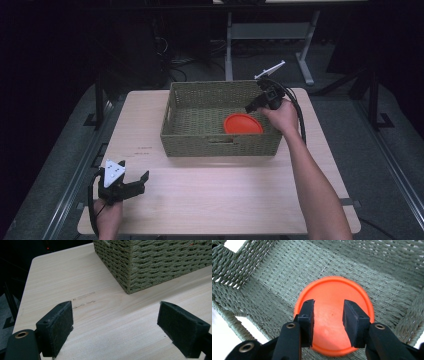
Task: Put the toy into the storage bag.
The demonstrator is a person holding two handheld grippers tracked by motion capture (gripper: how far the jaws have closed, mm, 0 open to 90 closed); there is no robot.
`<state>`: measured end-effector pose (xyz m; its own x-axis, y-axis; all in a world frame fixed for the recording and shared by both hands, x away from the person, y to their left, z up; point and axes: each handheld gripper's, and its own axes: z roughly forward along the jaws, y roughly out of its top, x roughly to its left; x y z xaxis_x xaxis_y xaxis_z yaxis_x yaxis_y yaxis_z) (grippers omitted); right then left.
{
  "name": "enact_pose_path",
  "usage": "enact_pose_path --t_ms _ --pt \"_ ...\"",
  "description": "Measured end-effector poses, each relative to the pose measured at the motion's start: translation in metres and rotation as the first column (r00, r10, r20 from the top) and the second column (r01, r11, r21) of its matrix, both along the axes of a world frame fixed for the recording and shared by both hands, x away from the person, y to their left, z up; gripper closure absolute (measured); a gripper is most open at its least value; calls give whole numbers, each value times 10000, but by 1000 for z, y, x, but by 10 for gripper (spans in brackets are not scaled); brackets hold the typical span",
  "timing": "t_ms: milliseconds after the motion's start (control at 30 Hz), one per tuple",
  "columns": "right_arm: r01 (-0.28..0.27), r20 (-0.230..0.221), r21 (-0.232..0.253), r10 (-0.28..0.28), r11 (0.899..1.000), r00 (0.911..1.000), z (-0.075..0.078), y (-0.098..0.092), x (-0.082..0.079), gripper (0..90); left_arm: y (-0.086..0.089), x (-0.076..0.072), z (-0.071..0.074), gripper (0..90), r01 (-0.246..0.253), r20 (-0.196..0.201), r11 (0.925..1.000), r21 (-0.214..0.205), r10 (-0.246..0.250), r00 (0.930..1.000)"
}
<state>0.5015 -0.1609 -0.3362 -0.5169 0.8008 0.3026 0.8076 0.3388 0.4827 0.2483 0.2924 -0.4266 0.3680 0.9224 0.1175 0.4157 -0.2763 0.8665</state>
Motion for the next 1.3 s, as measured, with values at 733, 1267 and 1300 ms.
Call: enact_pose_path --t_ms 733,1267,1300 --pt "-23 -447 1309 82 9914 9990 -20 -16 -11 434 0 0 -1 128 23 -16 10000 -33 -23 10000" --pt "-216 -96 2261 244 9739 9997 -5 -38 -38 349 -1 -1 0 128 28 6 10000 -10 -28 10000" --pt "-226 -78 2260 250 9739 9997 -4 -39 -40 342 -1 -1 0 128 23 -2 10000 6 -23 10000"
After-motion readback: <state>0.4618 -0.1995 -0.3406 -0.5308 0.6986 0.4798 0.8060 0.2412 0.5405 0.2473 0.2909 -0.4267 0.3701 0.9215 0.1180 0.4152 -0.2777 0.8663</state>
